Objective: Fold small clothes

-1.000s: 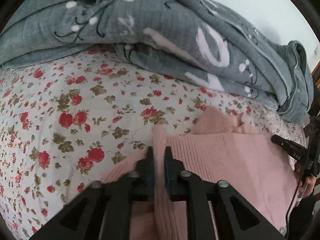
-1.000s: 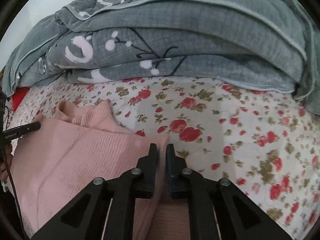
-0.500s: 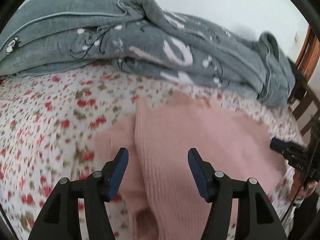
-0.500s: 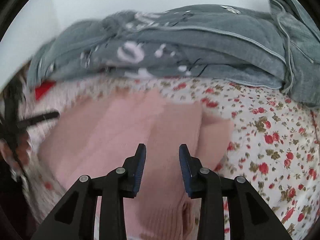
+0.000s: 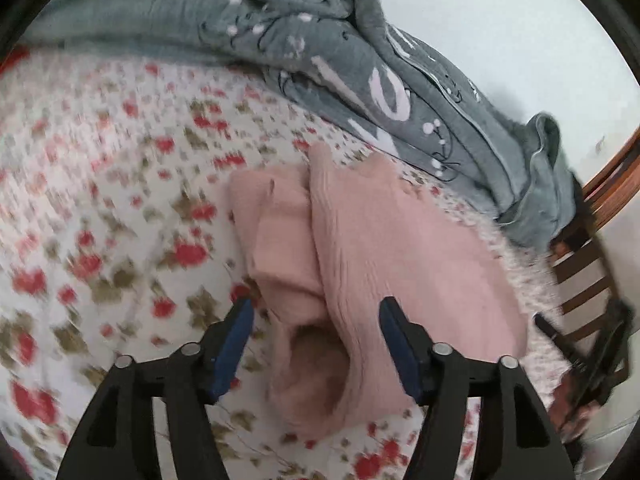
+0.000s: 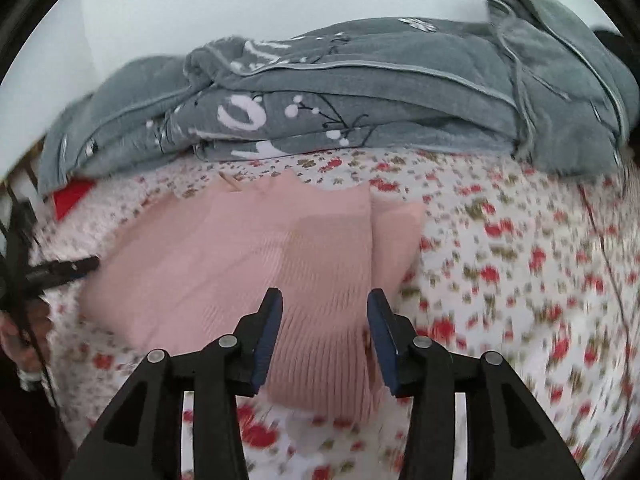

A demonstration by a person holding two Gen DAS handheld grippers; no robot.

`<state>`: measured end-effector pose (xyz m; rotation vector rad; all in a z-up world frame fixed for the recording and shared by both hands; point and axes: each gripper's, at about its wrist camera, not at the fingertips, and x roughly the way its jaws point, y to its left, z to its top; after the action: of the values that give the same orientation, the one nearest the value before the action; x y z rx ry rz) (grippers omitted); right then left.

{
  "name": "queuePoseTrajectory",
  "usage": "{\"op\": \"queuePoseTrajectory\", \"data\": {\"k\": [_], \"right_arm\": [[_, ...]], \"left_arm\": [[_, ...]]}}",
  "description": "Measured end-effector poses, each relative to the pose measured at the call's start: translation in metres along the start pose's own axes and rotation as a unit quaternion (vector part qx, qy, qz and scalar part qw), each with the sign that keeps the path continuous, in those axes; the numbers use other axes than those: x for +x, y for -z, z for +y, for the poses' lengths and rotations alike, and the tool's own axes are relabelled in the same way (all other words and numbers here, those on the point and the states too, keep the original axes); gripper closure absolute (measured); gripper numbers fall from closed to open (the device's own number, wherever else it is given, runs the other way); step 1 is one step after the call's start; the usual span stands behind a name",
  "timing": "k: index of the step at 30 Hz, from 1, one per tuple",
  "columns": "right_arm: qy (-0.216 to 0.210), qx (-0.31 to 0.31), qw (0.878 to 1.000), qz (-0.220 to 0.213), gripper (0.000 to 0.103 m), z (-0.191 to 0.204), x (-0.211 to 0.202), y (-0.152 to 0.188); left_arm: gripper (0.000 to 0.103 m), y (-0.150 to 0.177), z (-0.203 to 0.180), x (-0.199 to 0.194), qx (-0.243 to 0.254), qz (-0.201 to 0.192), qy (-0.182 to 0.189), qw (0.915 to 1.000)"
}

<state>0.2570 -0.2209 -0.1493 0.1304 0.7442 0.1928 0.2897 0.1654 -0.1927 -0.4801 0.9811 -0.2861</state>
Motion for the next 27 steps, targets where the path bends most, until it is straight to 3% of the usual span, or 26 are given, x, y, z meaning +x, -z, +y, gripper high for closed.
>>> {"op": "queuePoseTrajectory", "data": {"k": [2,7,12,14,16,19,24,27], "right_arm": [[-0.002,0.008,1.000,0.009,0.059,-0.004,-0.011,0.010],[0.039,0.004,0.999,-0.004,0.059,-0.013,-0.044,0.027],[0.041,0.057,0.998,0.002,0.059,-0.031,-0.058,0.045],[0.042,0.070,0.997,0.002,0.059,-0.035,-0.060,0.051],[0.042,0.080,0.996,0.000,0.059,-0.039,-0.061,0.057],[0.043,0.091,0.995,0.002,0.059,-0.047,-0.063,0.062],[0.034,0.112,0.993,-0.013,0.059,-0.066,-0.074,0.064],[0.014,0.127,0.992,-0.019,0.059,-0.077,-0.080,0.065]], "left_arm": [[0.038,0.002,0.005,0.007,-0.019,0.010,0.017,0.9996],[0.031,0.001,0.015,0.027,-0.050,0.024,0.051,0.9971],[0.031,-0.011,0.021,0.041,-0.085,0.026,0.071,0.9935],[0.036,-0.014,0.024,0.041,-0.101,0.024,0.072,0.9920],[0.059,-0.017,0.022,0.040,-0.099,0.027,0.048,0.9936],[0.076,-0.022,0.018,0.034,-0.091,0.031,0.052,0.9940],[0.079,-0.036,-0.013,0.010,-0.057,0.012,0.038,0.9976],[0.080,-0.046,-0.042,0.001,-0.040,0.004,0.011,0.9991]]}}
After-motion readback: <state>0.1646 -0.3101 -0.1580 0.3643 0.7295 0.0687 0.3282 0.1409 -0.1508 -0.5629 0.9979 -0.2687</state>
